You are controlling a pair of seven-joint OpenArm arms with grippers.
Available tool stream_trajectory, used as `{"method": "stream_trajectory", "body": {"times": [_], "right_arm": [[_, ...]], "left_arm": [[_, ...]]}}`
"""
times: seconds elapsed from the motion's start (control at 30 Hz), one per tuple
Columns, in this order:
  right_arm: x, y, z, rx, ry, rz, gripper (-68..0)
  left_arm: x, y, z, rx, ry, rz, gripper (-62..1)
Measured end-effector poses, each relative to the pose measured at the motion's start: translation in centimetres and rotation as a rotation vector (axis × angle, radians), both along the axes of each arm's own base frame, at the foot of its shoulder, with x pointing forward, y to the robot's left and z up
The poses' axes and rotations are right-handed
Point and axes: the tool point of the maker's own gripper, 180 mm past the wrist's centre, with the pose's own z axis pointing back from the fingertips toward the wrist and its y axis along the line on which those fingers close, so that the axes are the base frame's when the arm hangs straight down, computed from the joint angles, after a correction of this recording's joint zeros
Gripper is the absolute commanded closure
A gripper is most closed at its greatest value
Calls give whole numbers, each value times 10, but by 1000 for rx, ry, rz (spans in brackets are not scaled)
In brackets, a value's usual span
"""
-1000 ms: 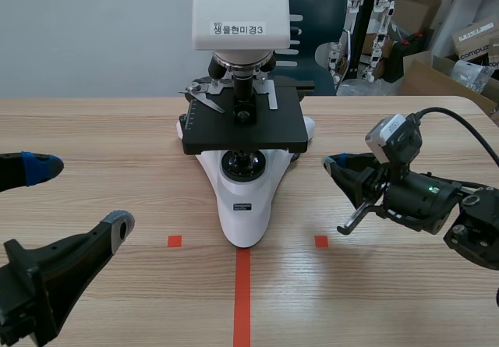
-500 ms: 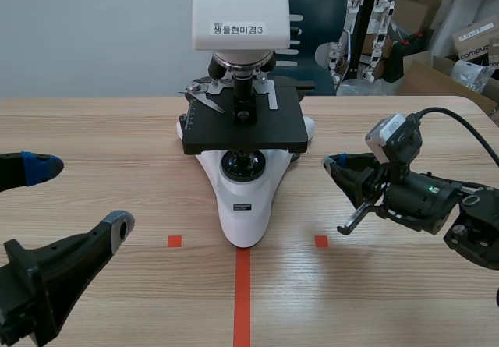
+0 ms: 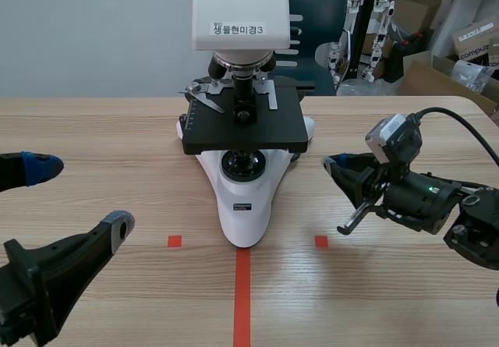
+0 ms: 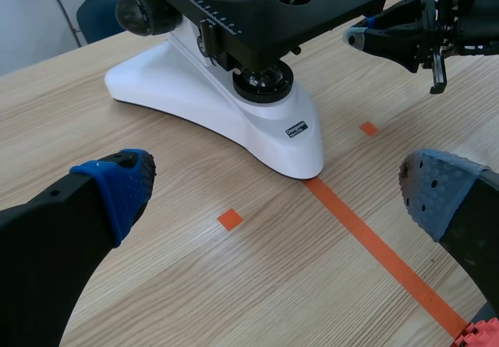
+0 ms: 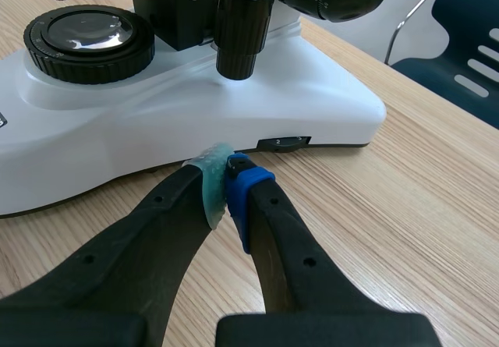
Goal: Point at the stage knob
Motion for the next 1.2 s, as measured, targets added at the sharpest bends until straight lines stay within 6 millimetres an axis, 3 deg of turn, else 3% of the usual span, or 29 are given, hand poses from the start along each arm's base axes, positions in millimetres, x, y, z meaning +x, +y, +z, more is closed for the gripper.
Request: {"method": "stream_trajectory", "body": {"times": [0.17,0.43,0.5,0.67,0.87,1.2], "right_arm": [[-1,-9,6,23,-22,-8,-41],[-26,-65,27,69,-60,-55,-304],[-34,-74,35,53,-64,-38,-343],[-48,-87,59,63,-32,-37,-380],[-56,-101,67,-41,16,-90,-385],[-72,-82,76,-65,23,-223,-385]], "left_arm": [[0,0,1,-2,-2,0,-623],[0,0,1,-5,-6,0,-623],[0,0,1,-5,-6,0,-623],[0,0,1,-5,-6,0,-623],[0,0,1,-5,-6,0,-623],[0,0,1,-4,-6,0,-623]]}}
